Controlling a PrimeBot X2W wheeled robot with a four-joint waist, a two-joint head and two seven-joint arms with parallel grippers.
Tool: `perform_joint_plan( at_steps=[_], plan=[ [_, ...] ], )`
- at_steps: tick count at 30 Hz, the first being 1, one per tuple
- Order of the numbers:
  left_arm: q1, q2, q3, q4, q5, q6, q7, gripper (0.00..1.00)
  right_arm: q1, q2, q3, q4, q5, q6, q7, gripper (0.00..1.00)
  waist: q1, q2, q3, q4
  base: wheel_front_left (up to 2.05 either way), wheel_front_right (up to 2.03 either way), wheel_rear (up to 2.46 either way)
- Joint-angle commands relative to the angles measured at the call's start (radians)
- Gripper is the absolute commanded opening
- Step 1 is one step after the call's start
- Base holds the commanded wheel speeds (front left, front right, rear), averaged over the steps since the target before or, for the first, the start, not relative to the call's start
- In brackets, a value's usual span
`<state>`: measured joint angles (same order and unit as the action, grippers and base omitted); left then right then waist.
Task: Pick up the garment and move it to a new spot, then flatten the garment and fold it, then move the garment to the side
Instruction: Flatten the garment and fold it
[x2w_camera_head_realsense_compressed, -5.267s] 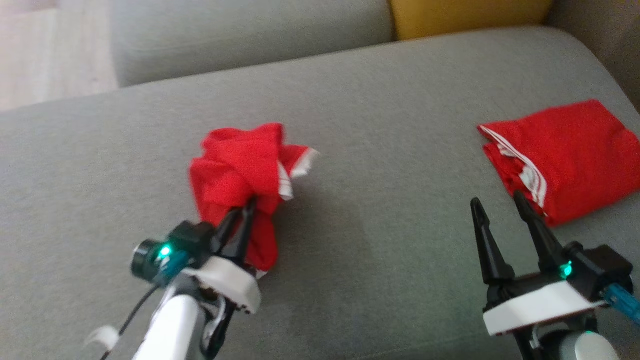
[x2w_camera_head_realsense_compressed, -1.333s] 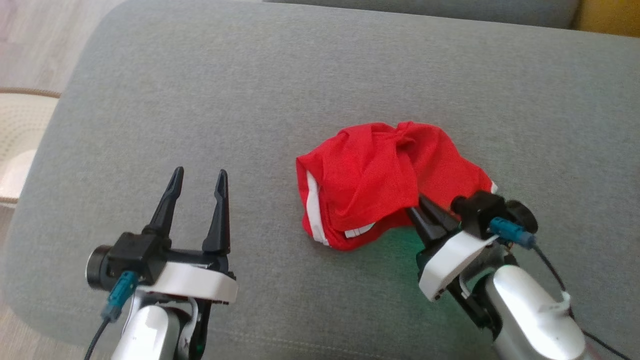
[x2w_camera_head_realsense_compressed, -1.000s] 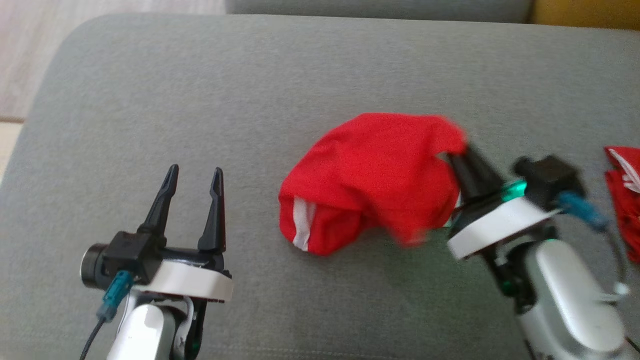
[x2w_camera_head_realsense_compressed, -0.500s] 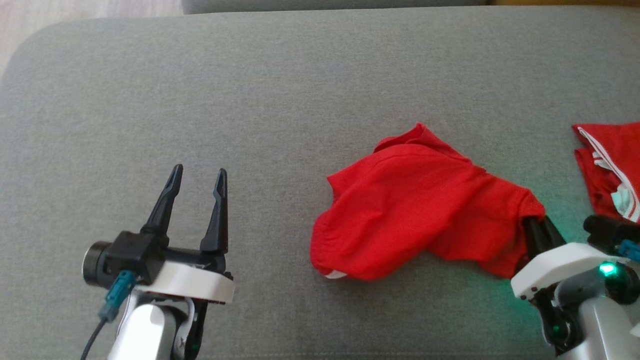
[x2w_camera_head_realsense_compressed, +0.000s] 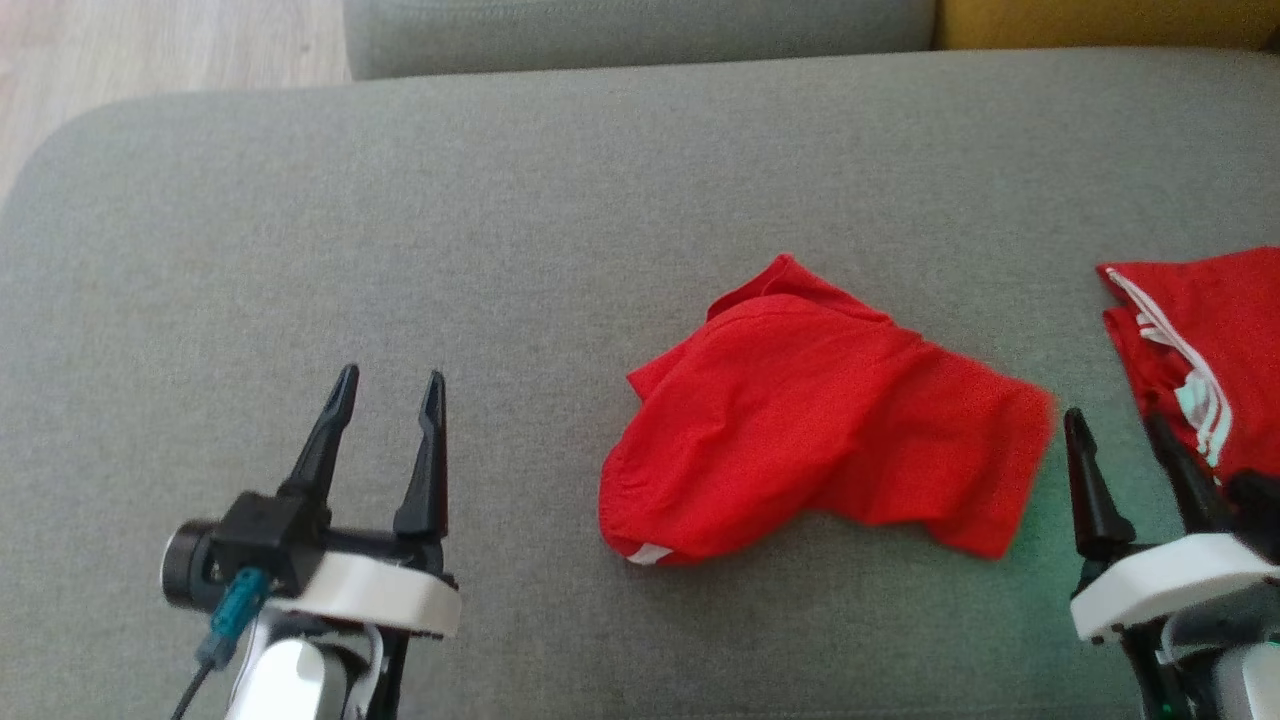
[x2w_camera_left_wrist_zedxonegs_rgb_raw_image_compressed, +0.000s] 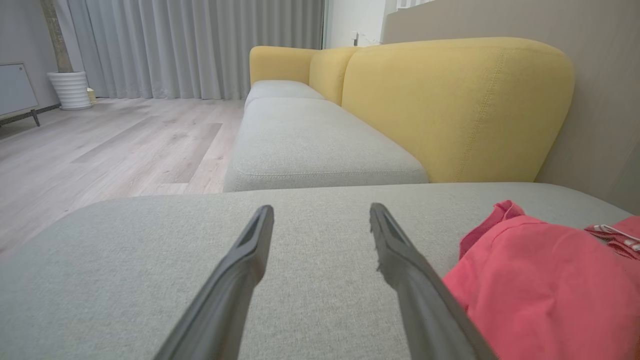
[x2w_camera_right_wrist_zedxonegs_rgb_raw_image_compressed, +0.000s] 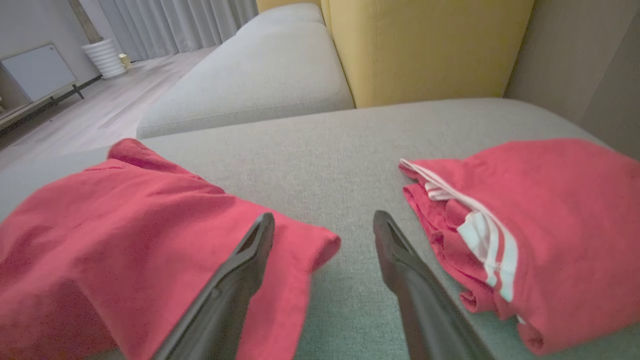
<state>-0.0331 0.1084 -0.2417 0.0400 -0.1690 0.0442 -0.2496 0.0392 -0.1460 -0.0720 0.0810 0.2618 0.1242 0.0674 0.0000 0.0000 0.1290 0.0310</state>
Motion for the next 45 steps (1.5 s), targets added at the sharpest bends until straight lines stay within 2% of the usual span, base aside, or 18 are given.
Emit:
perform_joint_plan(
  at_steps=[1,10,20,39,42,45],
  plan=[
    [-0.012,0.008,0.043,-0.027,-0.001,0.004,-0.012,1.00,-0.016,-0.025,0.019,-0.070,-0.015,0.007,-0.010,1.00,0.0000,0.0000,-0.014,-0.005,0.00,0.00,0.00],
    [0.052,0.021,0.040,-0.021,-0.008,0.009,-0.009,1.00,0.011,-0.009,0.110,-0.286,-0.074,0.007,-0.017,1.00,0.0000,0.0000,-0.083,-0.008,0.00,0.00,0.00],
    [0.084,0.040,0.038,-0.036,-0.014,0.015,0.014,1.00,0.099,0.044,0.147,-0.371,-0.088,0.007,0.021,1.00,0.0000,0.0000,-0.102,-0.008,0.00,0.00,0.00],
    [0.074,0.050,0.032,-0.038,-0.027,0.026,0.018,1.00,0.101,0.062,0.141,-0.358,-0.085,0.007,0.018,1.00,0.0000,0.0000,-0.093,-0.004,0.00,0.00,0.00],
    [0.066,0.052,0.028,-0.042,-0.024,0.027,0.017,1.00,0.108,0.069,0.119,-0.309,-0.073,0.007,0.042,1.00,0.0000,0.0000,-0.080,-0.002,0.00,0.00,0.00],
    [0.046,0.045,0.013,-0.048,-0.019,0.025,0.016,1.00,0.100,0.076,0.089,-0.201,-0.068,0.007,0.067,1.00,0.0000,0.0000,-0.054,0.011,0.00,0.00,0.00]
  ],
)
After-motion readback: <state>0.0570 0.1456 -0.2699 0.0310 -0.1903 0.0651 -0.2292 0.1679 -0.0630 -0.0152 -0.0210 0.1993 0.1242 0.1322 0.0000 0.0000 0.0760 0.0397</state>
